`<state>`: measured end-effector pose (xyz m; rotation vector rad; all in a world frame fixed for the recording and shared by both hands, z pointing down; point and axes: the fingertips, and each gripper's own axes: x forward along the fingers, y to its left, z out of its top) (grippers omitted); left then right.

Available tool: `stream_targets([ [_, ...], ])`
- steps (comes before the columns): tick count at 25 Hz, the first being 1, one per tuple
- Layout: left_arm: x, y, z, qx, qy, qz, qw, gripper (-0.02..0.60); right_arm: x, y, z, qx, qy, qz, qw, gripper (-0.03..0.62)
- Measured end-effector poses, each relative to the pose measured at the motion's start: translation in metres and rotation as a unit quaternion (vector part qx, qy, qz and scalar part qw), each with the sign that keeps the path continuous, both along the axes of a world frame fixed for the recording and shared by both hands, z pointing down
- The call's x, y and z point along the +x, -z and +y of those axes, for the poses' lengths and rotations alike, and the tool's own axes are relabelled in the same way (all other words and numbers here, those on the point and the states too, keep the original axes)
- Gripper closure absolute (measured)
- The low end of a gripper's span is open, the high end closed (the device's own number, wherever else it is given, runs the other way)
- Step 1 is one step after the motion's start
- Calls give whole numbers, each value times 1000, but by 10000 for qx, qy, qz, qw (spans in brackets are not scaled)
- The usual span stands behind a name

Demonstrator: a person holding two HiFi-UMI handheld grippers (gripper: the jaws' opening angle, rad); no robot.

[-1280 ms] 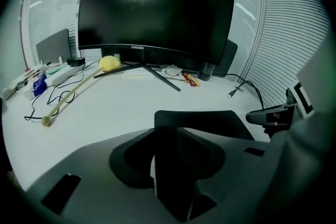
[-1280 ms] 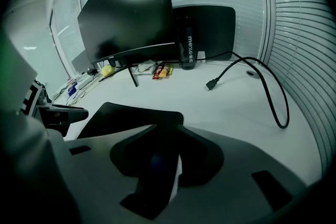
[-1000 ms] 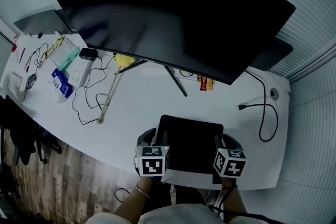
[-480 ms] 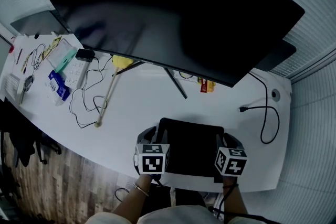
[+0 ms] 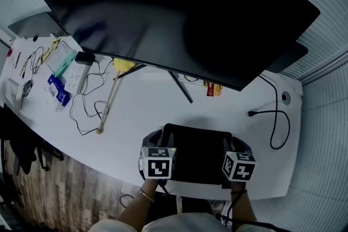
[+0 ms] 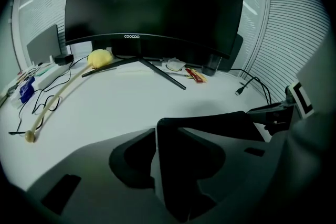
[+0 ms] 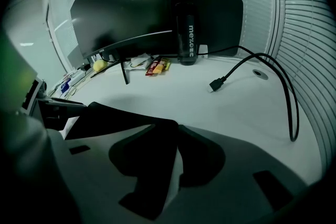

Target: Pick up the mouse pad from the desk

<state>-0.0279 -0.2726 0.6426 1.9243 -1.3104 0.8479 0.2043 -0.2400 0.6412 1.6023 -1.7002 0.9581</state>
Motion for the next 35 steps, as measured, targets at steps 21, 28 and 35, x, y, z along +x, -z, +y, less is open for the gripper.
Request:
stream_targets([
  [21, 1, -5, -3, -163, 19, -79, 9998, 436, -1, -6, 0, -177, 4, -1, 9998, 453],
  [28, 2, -6, -2, -172, -11, -22, 9998, 446, -3, -7, -1, -153, 127, 22, 9998, 463],
  [35, 7, -3, -2, -223, -187, 77, 9995, 505, -11, -5, -1, -182, 310, 63, 9993, 530],
])
